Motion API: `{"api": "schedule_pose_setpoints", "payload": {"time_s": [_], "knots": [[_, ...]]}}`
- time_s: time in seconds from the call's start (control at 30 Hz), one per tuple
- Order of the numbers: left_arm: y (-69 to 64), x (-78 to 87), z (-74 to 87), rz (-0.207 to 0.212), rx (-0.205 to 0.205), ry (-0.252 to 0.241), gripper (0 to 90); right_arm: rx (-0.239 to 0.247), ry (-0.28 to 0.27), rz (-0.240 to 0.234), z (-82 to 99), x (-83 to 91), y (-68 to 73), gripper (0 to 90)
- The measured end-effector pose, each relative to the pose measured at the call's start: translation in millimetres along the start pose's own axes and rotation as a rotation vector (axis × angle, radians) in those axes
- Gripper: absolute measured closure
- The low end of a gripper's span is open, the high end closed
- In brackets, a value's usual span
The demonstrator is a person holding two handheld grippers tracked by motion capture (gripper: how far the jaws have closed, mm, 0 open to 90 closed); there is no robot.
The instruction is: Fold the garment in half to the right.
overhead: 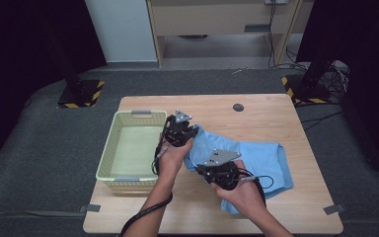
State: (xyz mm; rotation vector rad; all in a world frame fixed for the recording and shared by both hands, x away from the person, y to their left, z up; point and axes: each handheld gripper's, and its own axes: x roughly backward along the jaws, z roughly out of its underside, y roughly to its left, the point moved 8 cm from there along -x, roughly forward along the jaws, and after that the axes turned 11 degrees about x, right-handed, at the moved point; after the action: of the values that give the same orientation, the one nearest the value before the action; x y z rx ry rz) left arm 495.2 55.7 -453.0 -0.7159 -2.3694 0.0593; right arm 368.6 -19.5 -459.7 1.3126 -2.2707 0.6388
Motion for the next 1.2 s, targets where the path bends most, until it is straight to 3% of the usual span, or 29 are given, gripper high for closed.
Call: {"api": "schedule_pose_setpoints", "payload": {"time_s": [0.63, 0.9, 1.03, 1.2], "knots": [[32.5, 50.2, -11.2, -0.048, 0.025, -0.049, 83.4, 0.005, -0.046, -0.059, -46.5, -20.6, 21.5, 87.7], [6.3, 43.0, -23.4, -0.025, -0.025, -0.041, 83.4, -0.008, -0.061, -0.057, -41.3, -8.7, 16.2, 87.7], [-9.9, 29.9, -29.3, -0.007, -0.044, -0.029, 83.2, -0.027, -0.072, -0.035, -30.8, 7.8, 4.7, 87.7], [-31.3, 13.1, -36.0, 0.008, -0.064, -0.015, 83.2, -0.084, -0.083, -0.021, -12.2, 25.8, -12.3, 87.8]]}}
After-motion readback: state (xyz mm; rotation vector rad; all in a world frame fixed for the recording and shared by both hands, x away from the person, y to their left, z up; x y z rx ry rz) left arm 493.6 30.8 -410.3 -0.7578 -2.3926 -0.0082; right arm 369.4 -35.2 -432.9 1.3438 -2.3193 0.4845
